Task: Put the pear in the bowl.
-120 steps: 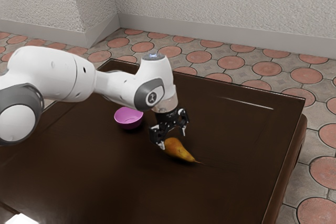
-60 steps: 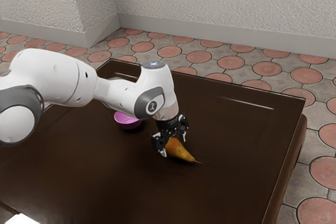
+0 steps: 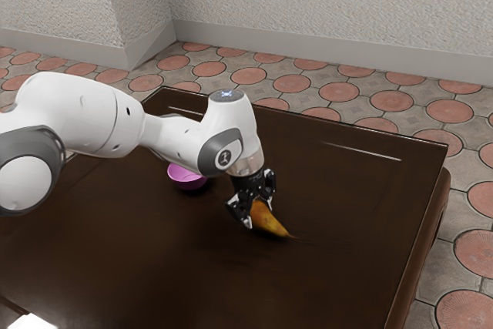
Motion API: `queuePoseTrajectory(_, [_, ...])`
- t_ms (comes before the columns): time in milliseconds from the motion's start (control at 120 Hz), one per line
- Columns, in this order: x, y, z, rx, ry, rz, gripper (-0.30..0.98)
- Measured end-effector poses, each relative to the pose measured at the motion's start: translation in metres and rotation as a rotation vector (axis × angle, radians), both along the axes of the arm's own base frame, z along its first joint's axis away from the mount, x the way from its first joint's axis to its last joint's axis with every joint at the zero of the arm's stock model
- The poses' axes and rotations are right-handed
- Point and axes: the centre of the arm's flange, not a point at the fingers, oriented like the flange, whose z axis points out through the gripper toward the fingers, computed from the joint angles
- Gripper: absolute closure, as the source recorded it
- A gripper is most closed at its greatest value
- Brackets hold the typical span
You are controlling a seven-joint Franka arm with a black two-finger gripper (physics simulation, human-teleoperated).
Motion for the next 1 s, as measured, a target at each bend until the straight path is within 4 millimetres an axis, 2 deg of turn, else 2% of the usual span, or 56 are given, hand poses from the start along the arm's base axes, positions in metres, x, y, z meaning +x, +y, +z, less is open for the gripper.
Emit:
queuePoseTrajectory(333, [0.001,0.000,0.005,-0.003,-0.008,0.013,0.34])
queuePoseTrajectory(400, [0.002,0.002,0.015,-0.004,-0.023,0.016,0.36])
queuePoseTrajectory(467, [0.005,0.012,0.034,0.002,-0.053,0.032,0.37])
queuePoseTrajectory(617, [0.011,0.045,0.074,0.020,-0.107,0.072,0.38])
queuePoseTrajectory(717, [0.015,0.092,0.095,0.037,-0.124,0.128,0.38])
queuePoseTrajectory(892, [0.019,0.179,0.103,0.050,-0.121,0.220,0.36])
queuePoseTrajectory(1000, [0.018,0.204,0.097,0.046,-0.111,0.232,0.35])
